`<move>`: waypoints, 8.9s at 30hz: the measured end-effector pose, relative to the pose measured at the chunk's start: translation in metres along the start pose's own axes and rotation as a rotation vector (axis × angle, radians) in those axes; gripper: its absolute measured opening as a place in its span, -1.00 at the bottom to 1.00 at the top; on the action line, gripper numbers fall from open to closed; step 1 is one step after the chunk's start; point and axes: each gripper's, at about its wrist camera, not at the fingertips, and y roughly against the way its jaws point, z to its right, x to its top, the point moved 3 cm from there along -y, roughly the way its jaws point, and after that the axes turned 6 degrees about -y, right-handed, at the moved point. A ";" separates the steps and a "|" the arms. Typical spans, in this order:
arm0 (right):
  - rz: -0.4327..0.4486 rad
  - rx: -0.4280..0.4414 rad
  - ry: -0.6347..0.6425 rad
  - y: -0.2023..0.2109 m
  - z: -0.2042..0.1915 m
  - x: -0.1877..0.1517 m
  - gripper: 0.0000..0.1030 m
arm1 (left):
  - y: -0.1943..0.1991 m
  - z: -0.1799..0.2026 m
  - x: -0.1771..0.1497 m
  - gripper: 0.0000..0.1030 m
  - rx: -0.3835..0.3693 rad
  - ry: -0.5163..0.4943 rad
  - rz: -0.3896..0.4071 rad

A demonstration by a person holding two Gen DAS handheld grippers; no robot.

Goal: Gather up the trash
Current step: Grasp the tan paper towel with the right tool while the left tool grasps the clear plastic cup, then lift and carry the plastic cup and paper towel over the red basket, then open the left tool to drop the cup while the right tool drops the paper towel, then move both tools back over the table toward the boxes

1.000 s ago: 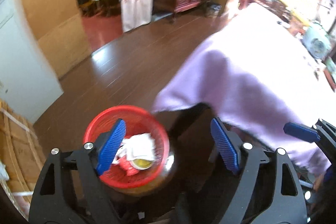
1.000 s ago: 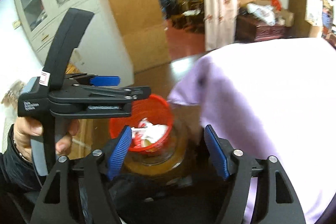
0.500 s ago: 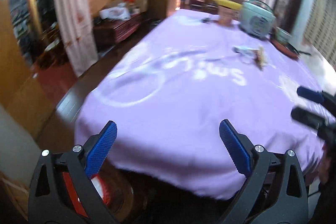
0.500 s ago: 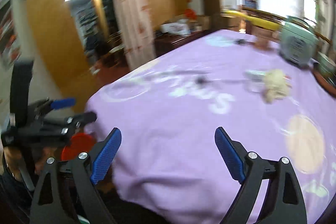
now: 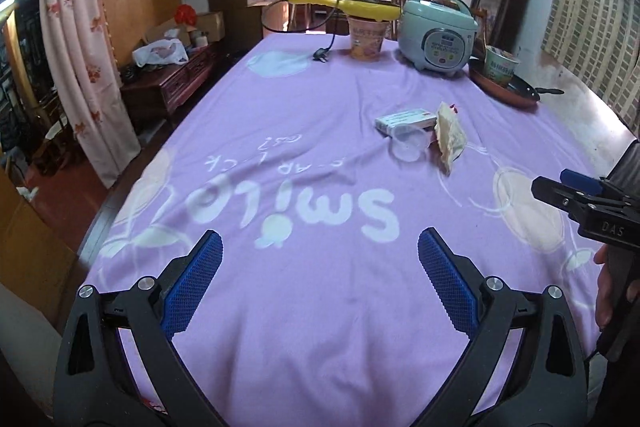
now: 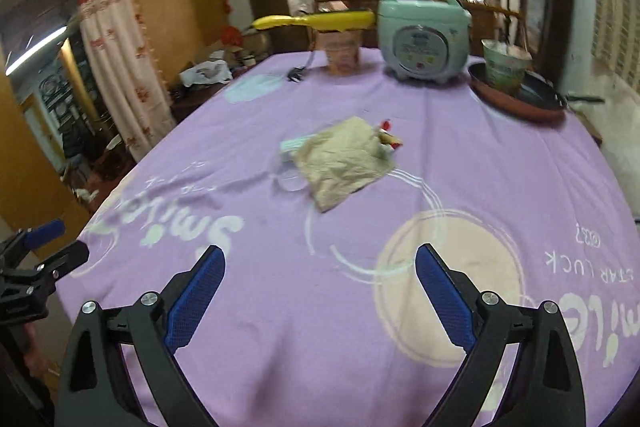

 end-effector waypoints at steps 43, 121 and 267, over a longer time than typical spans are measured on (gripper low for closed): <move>-0.188 0.137 -0.317 -0.135 0.049 0.062 -0.68 | -0.133 0.052 0.039 0.84 -0.056 -0.119 -0.141; -0.146 0.159 -0.177 -0.057 0.034 0.025 -0.65 | -0.036 0.051 0.008 0.03 -0.137 -0.070 -0.030; -0.157 -0.094 -0.095 -0.131 -0.001 0.070 -0.02 | -0.062 0.007 0.053 0.73 0.001 -0.070 -0.074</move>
